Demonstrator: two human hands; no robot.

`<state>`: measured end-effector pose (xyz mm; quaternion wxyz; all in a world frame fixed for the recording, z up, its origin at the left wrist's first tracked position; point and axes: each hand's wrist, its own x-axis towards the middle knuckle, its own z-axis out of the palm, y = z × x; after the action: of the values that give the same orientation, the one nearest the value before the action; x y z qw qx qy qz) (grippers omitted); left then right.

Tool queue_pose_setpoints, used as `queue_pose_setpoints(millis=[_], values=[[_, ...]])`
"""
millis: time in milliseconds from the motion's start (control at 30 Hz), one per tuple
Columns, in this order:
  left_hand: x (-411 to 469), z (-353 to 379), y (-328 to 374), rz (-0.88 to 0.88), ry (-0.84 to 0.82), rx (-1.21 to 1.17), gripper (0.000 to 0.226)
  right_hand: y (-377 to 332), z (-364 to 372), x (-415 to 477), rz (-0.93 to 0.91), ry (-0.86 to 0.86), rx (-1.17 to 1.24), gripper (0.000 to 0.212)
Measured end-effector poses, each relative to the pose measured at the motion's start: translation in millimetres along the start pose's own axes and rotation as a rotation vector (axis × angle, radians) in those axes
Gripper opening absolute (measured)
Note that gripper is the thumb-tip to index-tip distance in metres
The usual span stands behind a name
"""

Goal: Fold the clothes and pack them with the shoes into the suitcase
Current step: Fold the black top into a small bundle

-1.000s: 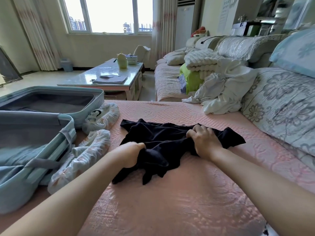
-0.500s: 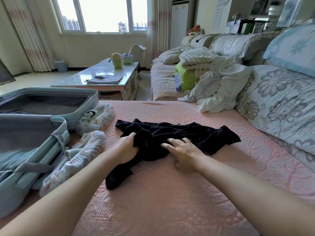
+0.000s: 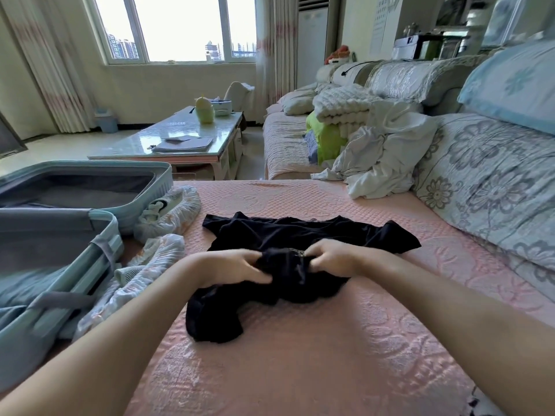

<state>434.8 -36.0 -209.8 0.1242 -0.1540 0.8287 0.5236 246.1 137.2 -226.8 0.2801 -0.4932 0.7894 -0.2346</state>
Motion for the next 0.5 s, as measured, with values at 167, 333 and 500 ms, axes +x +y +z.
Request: queue_pose_setpoints(millis=[167, 333, 500], values=[[6, 19, 20, -0.242, -0.639, 0.165, 0.038, 7, -31, -37, 0.394, -0.757, 0.13, 0.03], [37, 26, 35, -0.071, -0.214, 0.229, 0.023, 12, -46, -28, 0.293, -0.223, 0.195, 0.031], [87, 6, 31, 0.059, 0.375, 0.222, 0.031, 48, -61, 19, 0.226, 0.258, -0.134, 0.027]])
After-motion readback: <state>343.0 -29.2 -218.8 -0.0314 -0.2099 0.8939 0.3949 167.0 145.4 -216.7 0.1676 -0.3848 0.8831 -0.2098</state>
